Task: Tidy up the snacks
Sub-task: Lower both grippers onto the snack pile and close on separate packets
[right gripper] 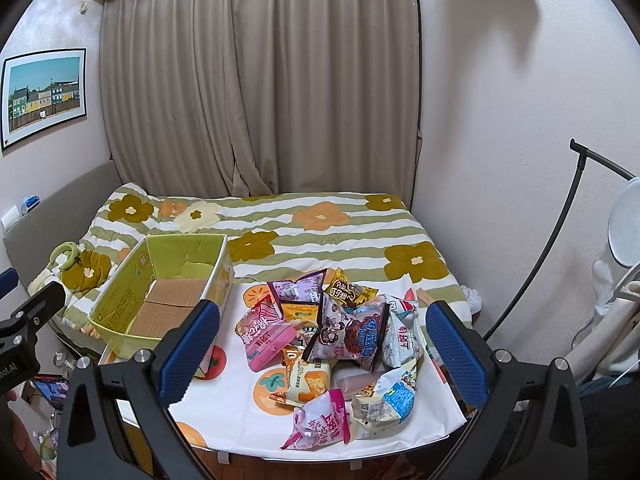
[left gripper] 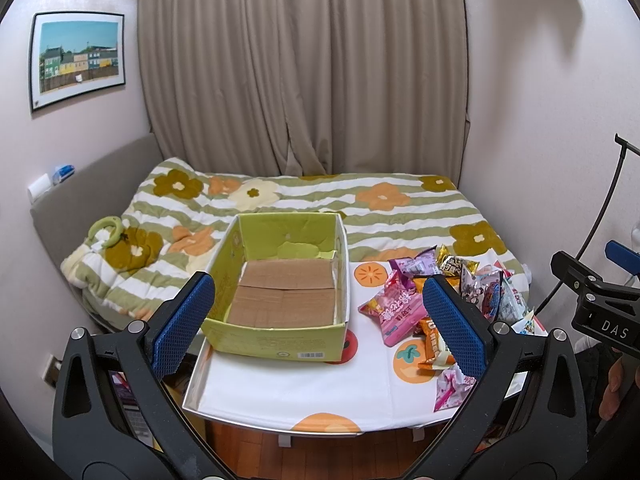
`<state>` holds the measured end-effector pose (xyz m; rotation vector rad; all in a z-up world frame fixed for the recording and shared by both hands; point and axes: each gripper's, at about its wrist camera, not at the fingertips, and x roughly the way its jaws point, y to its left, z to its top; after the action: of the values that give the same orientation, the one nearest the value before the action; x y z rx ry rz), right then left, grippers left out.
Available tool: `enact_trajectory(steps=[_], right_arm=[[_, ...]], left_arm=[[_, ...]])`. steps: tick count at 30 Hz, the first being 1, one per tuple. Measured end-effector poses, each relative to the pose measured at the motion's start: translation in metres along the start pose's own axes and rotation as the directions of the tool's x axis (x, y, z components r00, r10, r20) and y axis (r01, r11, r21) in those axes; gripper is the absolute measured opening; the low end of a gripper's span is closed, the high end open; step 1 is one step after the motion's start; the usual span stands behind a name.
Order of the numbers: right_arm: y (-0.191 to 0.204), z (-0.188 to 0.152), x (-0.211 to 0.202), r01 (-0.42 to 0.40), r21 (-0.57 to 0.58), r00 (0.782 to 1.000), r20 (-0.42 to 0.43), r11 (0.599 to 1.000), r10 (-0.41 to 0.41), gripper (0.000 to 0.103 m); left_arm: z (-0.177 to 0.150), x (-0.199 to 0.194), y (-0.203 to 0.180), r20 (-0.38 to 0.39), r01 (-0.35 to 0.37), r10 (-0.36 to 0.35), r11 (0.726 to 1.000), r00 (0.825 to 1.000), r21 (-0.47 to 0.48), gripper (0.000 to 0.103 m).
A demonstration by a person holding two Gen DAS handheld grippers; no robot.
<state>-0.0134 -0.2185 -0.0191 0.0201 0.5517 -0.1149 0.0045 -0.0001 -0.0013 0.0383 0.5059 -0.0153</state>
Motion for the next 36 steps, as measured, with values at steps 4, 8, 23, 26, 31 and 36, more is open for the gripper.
enact_trajectory(steps=[4,8,23,26,31,36], right_arm=[[0.000,0.000,0.001,0.002,0.000,1.000,0.000,1.000,-0.002,0.103],[0.001,0.000,0.000,0.000,-0.002,1.000,0.000,1.000,0.000,0.103],[-0.035,-0.038,0.020,0.139,0.088,0.981,-0.148,0.986,-0.125,0.103],[-0.055,-0.057,0.031,0.158,0.113,0.971,-0.200,0.981,-0.133,0.103],[-0.086,-0.083,0.054,0.133,0.172,0.957,-0.278,0.976,-0.082,0.103],[-0.117,-0.109,0.094,0.047,0.223,0.944,-0.328,0.974,0.029,0.103]], left_arm=[[0.000,0.000,0.000,0.001,0.000,0.000,1.000,1.000,0.000,0.103],[0.002,0.002,0.000,0.003,0.004,-0.004,1.000,1.000,-0.003,0.103],[-0.030,0.076,-0.031,-0.233,0.239,-0.222,0.970,0.947,0.050,0.103],[-0.053,0.096,-0.055,-0.292,0.312,-0.280,0.948,0.914,0.066,0.103],[-0.090,0.124,-0.097,-0.379,0.415,-0.370,0.909,0.848,0.042,0.103],[-0.129,0.158,-0.137,-0.466,0.456,-0.406,0.890,0.786,-0.006,0.103]])
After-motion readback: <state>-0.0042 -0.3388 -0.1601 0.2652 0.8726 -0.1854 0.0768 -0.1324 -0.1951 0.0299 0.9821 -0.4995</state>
